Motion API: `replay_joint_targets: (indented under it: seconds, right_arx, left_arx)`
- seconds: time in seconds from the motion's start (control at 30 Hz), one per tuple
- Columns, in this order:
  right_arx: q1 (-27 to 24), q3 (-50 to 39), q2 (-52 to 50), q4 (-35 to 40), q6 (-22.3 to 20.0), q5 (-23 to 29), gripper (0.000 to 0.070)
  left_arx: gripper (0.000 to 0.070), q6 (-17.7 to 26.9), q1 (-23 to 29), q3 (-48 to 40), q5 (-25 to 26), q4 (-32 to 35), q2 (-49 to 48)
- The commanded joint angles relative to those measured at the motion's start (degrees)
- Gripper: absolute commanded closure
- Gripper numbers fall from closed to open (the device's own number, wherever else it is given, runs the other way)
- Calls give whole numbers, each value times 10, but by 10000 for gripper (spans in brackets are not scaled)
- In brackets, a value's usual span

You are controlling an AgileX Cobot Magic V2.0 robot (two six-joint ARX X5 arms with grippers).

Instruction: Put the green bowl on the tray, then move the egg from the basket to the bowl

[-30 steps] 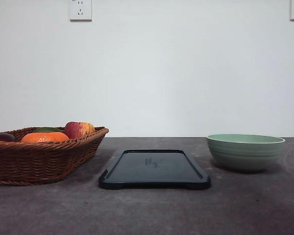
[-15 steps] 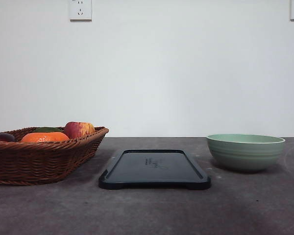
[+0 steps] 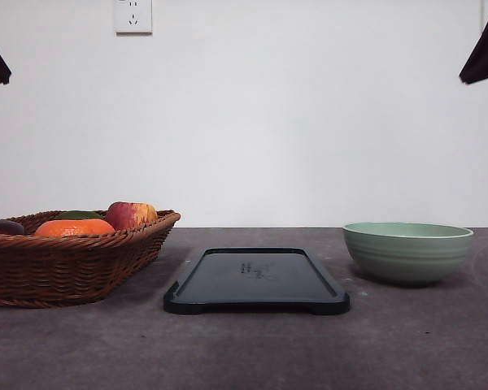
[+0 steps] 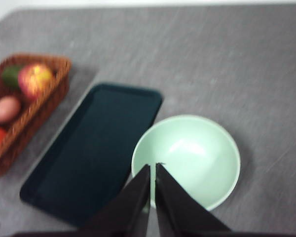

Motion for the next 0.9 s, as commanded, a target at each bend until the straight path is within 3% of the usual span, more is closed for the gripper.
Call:
replay_joint_targets:
  seconds: [0.0, 0.1, 0.13, 0.23, 0.3, 0.4, 0.57, 0.87]
  right_arx:
    - [6, 12, 16, -12, -37, -3, 692]
    - [14, 12, 31, -17, -59, -3, 687]
    - [15, 12, 33, -17, -62, -3, 660]
    - [18, 12, 35, -16, -66, -2, 494]
    - [18, 12, 35, -16, -67, 2, 435]
    - [18, 13, 35, -17, -61, 14, 421]
    - [17, 22, 47, -31, -14, 49, 421]
    - [6, 142, 168, -167, 8, 103, 421]
  left_arx:
    - [700, 57, -7, 16, 3, -5, 7]
    - [698, 68, -16, 16, 3, -13, 11]
    - [656, 68, -18, 16, 3, -11, 11]
    - [372, 68, -19, 16, 3, -10, 11]
    - [304, 68, -19, 16, 3, -10, 11]
    - [310, 67, -19, 16, 3, -10, 11]
    - [310, 67, -19, 16, 3, -10, 11]
    - [310, 65, -19, 16, 3, -10, 11]
